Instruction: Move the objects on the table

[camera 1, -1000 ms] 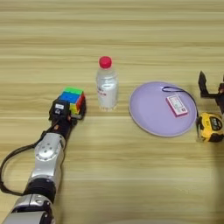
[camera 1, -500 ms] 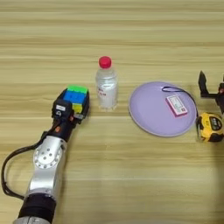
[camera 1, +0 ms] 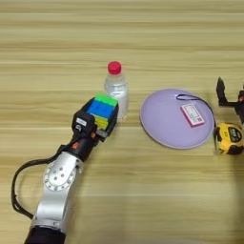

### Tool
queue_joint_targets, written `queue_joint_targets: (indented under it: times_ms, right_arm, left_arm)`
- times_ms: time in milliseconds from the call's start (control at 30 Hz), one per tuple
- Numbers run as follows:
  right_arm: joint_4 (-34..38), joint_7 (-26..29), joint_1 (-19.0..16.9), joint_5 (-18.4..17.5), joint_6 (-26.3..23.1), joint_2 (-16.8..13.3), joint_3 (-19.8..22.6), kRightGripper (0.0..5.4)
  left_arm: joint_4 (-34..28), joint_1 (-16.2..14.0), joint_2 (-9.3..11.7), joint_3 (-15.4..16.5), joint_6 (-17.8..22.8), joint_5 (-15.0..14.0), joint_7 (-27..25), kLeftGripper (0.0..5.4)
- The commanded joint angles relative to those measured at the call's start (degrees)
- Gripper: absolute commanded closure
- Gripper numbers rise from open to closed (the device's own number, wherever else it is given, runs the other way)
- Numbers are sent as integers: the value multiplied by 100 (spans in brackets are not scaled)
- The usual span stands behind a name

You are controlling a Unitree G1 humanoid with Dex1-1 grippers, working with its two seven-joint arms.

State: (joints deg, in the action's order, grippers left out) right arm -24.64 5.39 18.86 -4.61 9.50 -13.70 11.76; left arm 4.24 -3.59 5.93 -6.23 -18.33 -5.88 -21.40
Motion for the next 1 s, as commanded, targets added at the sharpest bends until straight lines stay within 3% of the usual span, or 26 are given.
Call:
queue_joint_targets:
  times_ms: [33, 333, 700, 1000]
  right_arm:
    - [-12, -23, 114, -1, 5, -23, -3, 0]
    - [-13, -28, 118, -6, -1, -34, 9, 0]
    - [24, -34, 87, -12, -7, -40, 24, 0]
    - [76, -43, 50, -11, -20, -32, 26, 0]
  left_arm:
    - [-256, -135, 36, -265, 172, -22, -207, 213]
    - [-387, -55, -127, -731, 336, 106, -246, 213]
    - [172, 681, -413, -897, 471, 234, -119, 213]
    - [1061, 1401, -703, -853, 409, 229, -99, 213]
